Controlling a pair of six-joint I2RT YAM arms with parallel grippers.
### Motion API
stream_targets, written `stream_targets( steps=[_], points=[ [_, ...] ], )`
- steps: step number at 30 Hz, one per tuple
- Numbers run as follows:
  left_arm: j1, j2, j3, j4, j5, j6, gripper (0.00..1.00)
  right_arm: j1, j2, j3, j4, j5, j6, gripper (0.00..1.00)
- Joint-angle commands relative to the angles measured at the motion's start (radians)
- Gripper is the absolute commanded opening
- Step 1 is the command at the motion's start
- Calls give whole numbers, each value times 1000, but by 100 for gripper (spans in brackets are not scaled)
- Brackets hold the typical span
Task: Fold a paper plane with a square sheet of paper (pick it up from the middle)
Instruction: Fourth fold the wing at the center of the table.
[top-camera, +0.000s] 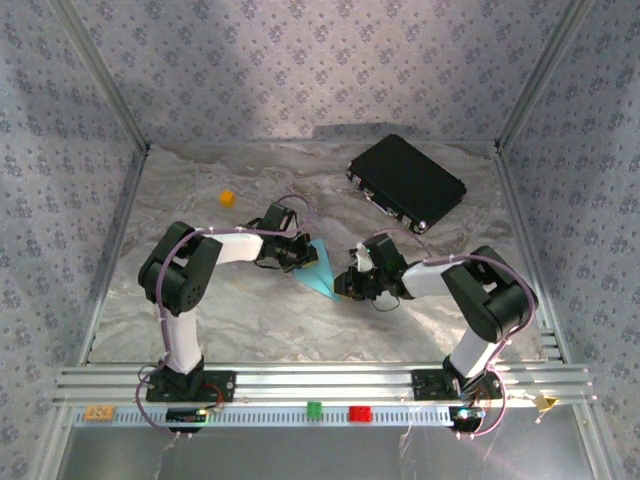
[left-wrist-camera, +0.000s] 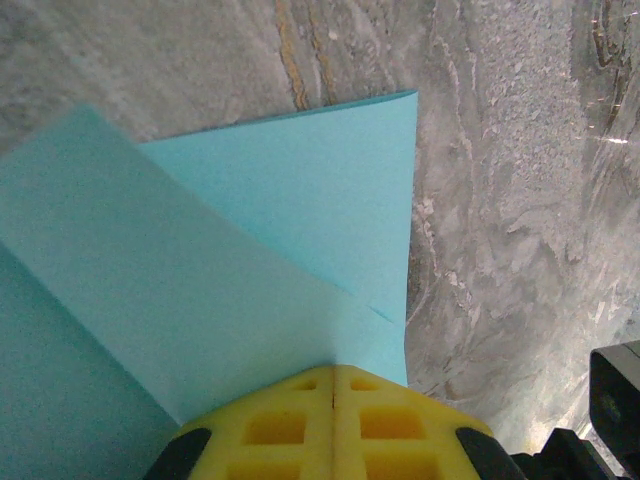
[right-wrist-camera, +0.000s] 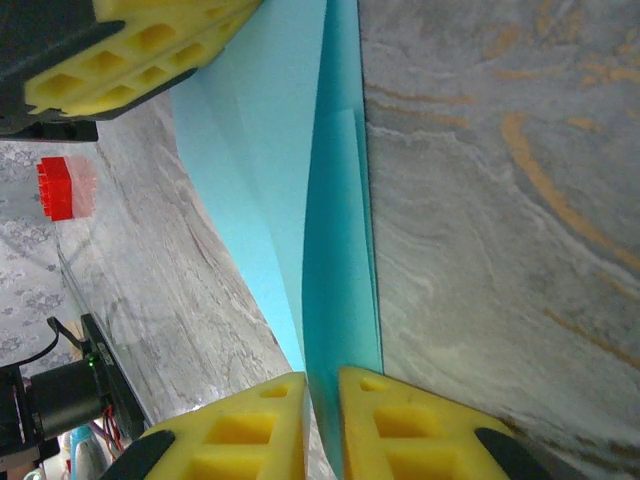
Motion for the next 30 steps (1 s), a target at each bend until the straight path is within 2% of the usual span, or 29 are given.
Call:
stream_targets(
  steps=[1, 7, 13, 20, 25, 30],
  points=[
    [-5, 30, 1, -55, -25, 19, 0, -1, -4, -37, -120, 6, -11, 17],
    [-5, 30, -2, -53, -23, 19, 0, -1, 13, -50, -125, 16, -13, 8],
    [-3, 30, -2, -52, -24, 19, 0, -2, -28, -57, -151, 28, -17, 13],
    [-3, 30, -3, -50, -25, 17, 0, -4, -33, -77, -167, 36, -25, 15],
    [-3, 28, -2, -52, -24, 18, 0, -4, -14, -70, -178, 53, -28, 6],
    [-2, 28, -5, -51, -24, 17, 0, -3, -32, -75, -191, 62, -28, 6]
  ],
)
